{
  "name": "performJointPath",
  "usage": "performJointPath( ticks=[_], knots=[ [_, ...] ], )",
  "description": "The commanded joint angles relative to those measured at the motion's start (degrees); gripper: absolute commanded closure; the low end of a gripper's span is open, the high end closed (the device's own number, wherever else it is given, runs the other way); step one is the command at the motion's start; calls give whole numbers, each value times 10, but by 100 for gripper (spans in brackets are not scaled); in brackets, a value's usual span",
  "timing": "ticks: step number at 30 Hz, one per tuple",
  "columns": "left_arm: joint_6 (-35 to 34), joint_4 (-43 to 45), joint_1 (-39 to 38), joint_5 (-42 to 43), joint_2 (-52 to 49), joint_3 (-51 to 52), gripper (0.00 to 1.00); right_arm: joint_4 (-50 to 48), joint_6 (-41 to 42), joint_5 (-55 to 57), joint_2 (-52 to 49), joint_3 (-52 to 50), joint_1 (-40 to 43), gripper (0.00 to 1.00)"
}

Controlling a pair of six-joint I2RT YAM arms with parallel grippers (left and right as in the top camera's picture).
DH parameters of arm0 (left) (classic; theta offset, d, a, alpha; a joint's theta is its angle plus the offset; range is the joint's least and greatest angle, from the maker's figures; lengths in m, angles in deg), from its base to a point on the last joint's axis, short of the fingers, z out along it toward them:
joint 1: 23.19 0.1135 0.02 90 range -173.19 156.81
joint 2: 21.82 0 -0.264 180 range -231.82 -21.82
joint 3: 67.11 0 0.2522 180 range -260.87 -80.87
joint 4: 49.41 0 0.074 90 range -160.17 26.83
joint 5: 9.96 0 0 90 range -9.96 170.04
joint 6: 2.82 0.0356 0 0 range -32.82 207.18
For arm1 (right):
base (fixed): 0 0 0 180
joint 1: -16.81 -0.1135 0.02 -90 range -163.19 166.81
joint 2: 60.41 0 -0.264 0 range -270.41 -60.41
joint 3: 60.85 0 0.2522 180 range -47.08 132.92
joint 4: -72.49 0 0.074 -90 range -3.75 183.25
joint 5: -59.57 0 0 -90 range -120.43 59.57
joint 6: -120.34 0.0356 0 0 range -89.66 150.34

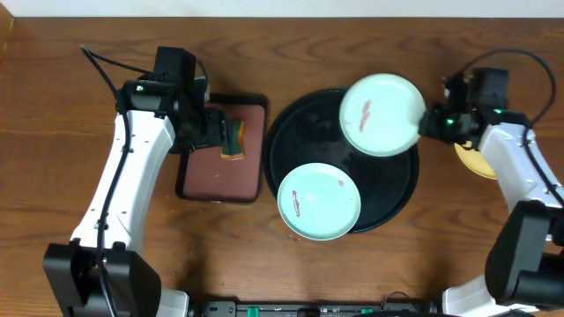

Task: Clean dirty plates on tray and stack at the side
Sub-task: 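Set the yellow plate down at the right side of the table, then move the right gripper to the rim of the upper green plate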

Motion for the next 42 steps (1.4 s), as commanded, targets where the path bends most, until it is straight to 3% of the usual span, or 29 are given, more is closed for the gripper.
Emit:
performJointPath(
  ticks=[1,7,12,14,15,19,25,31,37,40,42],
  knots=[
    [8,12,-1,5,4,-9,28,-39,38,49,-12,10,-61,99],
    [8,9,-1,5,4,-9,28,-59,83,172,-57,10,-139,99],
    [8,4,-1,5,4,-9,28,-53,34,172,-61,11,-146,97],
    [8,6,-1,5,4,-9,28,-32,34,158,-60,18,-143,55],
    [8,6,-1,5,4,-9,28,-16,33,151,-60,28,-141,47],
    [8,6,-1,5,4,-9,28,110,-6,124,-59,132,-131,64],
    [8,14,-1,5,4,-9,28,267,-62,122,-60,324,-116,65],
    [8,44,-1,-6,-1,-5,28,268,-70,87,-81,311,-105,58],
    [8,115,-1,-25,-40,41,28,284,-76,-35,-149,304,-90,48],
    [8,163,-1,-25,-77,60,34,285,-75,-56,-162,304,-89,48],
    [8,184,-1,-25,-106,60,46,286,-76,-56,-162,304,-89,49]
  ],
)
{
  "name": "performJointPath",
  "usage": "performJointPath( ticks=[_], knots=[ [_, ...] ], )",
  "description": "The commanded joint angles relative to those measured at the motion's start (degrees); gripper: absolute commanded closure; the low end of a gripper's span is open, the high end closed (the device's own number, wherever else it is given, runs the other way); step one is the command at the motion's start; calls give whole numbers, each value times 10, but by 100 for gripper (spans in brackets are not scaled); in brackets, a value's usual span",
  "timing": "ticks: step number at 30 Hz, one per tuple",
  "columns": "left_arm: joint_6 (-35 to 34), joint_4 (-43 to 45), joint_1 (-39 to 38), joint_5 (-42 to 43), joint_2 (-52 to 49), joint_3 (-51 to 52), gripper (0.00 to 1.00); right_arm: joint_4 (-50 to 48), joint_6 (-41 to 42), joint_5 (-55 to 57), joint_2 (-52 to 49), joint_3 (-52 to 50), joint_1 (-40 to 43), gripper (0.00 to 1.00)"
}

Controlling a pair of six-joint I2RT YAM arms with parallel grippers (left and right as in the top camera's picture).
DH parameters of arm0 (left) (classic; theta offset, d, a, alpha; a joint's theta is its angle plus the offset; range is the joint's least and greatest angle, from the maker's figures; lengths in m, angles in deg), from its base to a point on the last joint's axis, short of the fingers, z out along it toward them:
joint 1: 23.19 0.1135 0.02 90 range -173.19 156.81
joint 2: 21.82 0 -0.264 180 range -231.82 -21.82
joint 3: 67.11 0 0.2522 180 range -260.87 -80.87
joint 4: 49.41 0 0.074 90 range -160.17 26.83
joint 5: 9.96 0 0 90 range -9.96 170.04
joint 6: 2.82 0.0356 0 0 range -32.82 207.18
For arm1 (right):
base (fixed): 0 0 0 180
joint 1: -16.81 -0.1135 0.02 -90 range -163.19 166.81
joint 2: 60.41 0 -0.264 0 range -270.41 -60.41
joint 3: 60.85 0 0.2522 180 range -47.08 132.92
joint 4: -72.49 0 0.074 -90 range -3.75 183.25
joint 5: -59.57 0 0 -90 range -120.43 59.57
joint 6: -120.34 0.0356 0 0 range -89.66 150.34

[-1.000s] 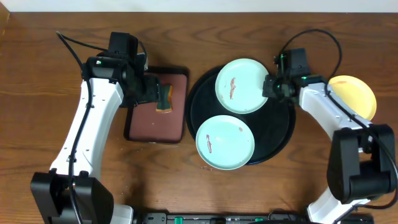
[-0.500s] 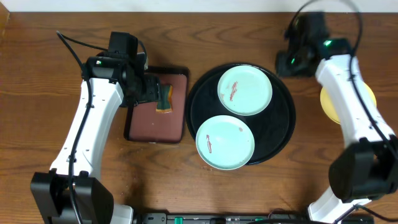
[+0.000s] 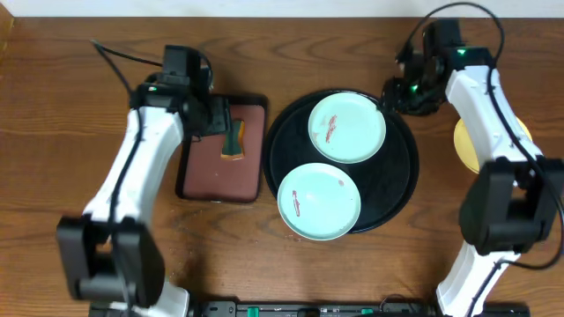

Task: Clean dirty plates on tray and stack at the side
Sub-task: 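Move the right gripper to the rim of the upper green plate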

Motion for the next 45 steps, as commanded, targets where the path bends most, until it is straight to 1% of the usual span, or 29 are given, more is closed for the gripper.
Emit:
performJointPath(
  ticks=[1,2,3,6,11,12,14,15,18,21,23,24,25,26,27,29,34,36,37,38,40,41,42,43,45],
  knots=[
    [9,22,-2,-7,-56,12,52,1,-9,-45,10,3,3,49],
    [9,27,-2,-4,-70,12,57,1,-9,-45,10,3,3,50],
    [9,28,-2,2,-81,12,59,2,-9,-45,10,3,3,50],
    [9,28,-8,28,-116,12,59,9,-7,-45,10,3,2,51],
    [14,28,-29,22,-165,13,59,13,-7,-45,10,3,2,52],
    [14,26,-32,19,-172,13,65,13,-7,-45,10,3,2,53],
    [14,23,-35,18,-181,13,89,13,-7,-45,10,3,2,53],
    [14,20,-35,18,-182,13,92,14,-7,-45,10,3,2,54],
    [13,5,-31,17,-177,9,92,15,-7,-45,10,3,2,54],
    [11,-32,-22,3,-163,-15,93,17,-7,-45,10,3,2,55],
    [11,-41,-18,4,-148,-29,79,17,-7,-45,10,3,2,55],
    [11,-39,-18,3,-140,-30,66,17,-7,-45,10,3,2,55],
    [11,-33,-18,3,-131,-30,57,17,-7,-45,10,3,2,55],
    [11,-28,-19,3,-127,-30,51,17,-7,-45,10,3,2,55],
    [11,-21,-20,3,-125,-30,48,17,-7,-45,10,3,2,55],
    [12,-5,-20,3,-127,-29,46,17,-7,-45,10,3,2,56],
    [16,69,-20,3,-149,-3,46,17,-7,-45,10,3,2,57],
    [15,80,-20,3,-162,6,46,18,-7,-45,10,3,2,57],
    [15,82,-20,3,-170,10,48,18,-7,-45,10,3,2,58],
    [15,83,-20,3,-177,11,52,19,-7,-45,10,3,2,58],
    [15,85,-20,3,-188,10,68,20,-7,-45,10,3,2,59],
    [15,88,-20,3,-191,10,79,20,-7,-45,10,3,2,59],
    [15,92,-20,3,-191,10,89,20,-7,-45,10,3,2,60],
    [15,96,-20,3,-190,10,92,20,-7,-45,10,3,2,60],
    [16,92,-19,3,-185,3,93,22,-2,-45,10,3,2,61]
  ],
)
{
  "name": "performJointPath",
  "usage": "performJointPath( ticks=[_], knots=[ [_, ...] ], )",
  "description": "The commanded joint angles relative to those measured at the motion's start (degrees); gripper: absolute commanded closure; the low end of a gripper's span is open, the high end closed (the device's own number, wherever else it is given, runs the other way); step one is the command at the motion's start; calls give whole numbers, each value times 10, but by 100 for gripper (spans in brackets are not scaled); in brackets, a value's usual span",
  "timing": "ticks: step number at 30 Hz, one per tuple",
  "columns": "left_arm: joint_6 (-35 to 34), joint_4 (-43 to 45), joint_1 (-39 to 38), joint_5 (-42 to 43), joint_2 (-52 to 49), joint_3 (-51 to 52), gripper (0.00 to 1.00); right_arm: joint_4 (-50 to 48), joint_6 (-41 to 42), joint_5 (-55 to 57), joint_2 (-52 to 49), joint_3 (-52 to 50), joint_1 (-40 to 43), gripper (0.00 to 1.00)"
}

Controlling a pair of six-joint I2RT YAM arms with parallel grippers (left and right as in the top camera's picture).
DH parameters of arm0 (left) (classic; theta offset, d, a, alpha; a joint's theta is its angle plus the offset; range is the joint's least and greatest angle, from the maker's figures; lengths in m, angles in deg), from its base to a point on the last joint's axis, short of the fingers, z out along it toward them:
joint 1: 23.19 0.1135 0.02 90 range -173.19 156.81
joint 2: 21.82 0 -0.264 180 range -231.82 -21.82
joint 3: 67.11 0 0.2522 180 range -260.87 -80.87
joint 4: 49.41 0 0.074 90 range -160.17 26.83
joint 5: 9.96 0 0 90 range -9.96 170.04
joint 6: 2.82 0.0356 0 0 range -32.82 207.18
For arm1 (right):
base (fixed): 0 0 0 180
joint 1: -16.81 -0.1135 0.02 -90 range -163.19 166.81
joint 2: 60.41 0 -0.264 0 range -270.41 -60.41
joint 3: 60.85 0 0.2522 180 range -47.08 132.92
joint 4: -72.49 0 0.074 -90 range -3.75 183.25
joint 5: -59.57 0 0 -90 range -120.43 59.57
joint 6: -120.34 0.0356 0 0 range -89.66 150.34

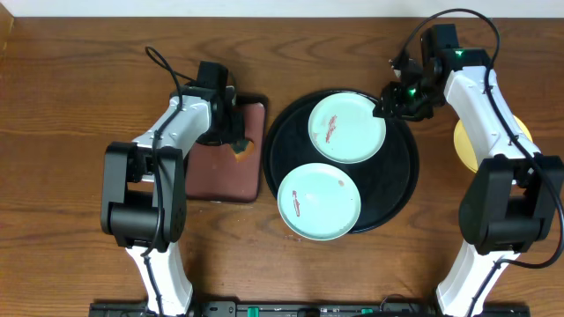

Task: Clean dirty plates on tray and stack at the side
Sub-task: 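Move the right gripper to the rim of the upper green plate, then grasp the sponge with the left gripper and lift it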

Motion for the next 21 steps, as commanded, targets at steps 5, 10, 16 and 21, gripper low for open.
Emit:
performJointPath(
  ticks=[5,10,16,21],
  knots=[
    [33,-33,1,-10,23,-26,52,7,0,-9,9,5,2,62],
    [25,-66,0,-3,57,-27,39,7,0,-9,9,5,2,62],
    [-103,-99,-7,10,53,-14,47,7,0,-9,9,5,2,62],
    [-195,-24,-26,5,48,29,52,7,0,-9,9,5,2,62]
  ],
)
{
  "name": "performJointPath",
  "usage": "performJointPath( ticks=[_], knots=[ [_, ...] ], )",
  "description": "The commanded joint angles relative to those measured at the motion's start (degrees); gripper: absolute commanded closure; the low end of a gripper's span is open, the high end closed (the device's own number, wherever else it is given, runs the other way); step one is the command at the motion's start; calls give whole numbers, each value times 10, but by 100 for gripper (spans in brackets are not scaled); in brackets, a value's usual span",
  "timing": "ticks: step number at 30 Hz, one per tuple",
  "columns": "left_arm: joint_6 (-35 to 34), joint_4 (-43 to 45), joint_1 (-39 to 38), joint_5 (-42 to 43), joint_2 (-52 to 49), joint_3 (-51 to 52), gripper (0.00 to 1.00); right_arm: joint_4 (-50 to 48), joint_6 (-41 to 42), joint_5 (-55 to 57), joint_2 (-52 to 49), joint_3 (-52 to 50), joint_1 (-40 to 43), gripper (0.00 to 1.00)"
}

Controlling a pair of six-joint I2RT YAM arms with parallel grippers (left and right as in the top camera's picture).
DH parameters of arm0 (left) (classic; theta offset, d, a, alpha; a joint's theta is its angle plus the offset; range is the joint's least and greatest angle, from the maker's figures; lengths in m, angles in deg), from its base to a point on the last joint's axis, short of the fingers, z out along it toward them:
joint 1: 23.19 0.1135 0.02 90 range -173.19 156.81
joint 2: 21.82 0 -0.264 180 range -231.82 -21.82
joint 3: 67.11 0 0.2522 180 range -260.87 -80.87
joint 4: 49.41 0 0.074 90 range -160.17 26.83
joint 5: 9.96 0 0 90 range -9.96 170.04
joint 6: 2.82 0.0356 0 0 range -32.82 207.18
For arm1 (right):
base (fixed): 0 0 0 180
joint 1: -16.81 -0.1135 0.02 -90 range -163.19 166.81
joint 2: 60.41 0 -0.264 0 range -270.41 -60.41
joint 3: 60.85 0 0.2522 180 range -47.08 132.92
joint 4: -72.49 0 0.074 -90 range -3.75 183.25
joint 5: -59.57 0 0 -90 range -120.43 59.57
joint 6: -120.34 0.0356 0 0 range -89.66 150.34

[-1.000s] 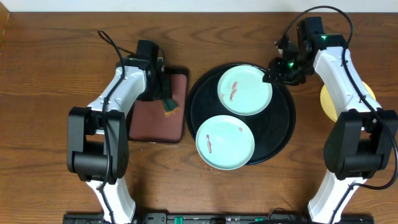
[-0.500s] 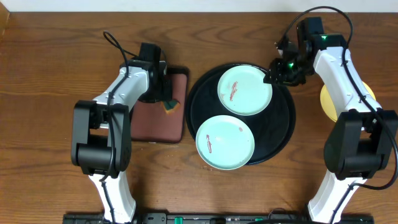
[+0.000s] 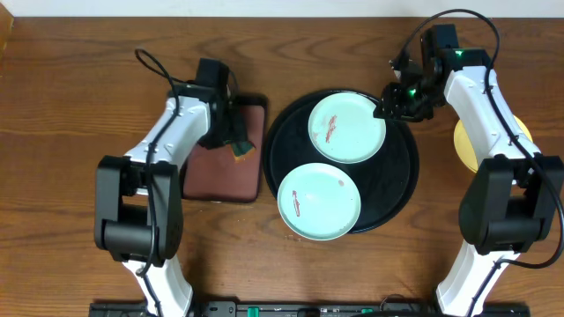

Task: Clean dirty plates on tray and stack at the side
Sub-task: 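Grasp the sponge with the left gripper and lift it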

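On the black round tray (image 3: 397, 189) lie two pale green plates. The far plate (image 3: 347, 128) carries a red smear, and the near plate (image 3: 319, 201) has small red marks. My right gripper (image 3: 385, 106) sits at the far plate's right rim and looks shut on it. Over a brown mat (image 3: 216, 172) to the left of the tray, my left gripper (image 3: 234, 141) is shut on a green-and-yellow sponge (image 3: 239, 151).
A yellow plate (image 3: 465, 145) lies on the wooden table at the right, partly under my right arm. The brown mat's right edge almost touches the tray. Cables trail from both arms at the back.
My left arm has shifted a little over the mat, its elbow further left, with the sponge still in the gripper. The right gripper and both plates are where they were.
My right gripper first held the smeared plate raised over the tray's far right edge, while the left held the sponge over the mat. Then the plate lay flat on the tray's far side. Since then the right gripper has stayed at its rim, and the left arm has swung about over the mat.
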Motion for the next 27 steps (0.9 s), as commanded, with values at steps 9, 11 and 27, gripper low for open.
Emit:
performJointPath(
  ticks=[9,11,27],
  knots=[
    [-153,65,-22,-80,-28,53,75,2,0,-9,9,5,2,63],
    [-137,65,-22,-81,-37,53,87,2,0,-9,9,5,2,63],
    [89,-70,-33,-15,38,-122,93,-24,-42,64,9,-1,-9,68]
  ],
)
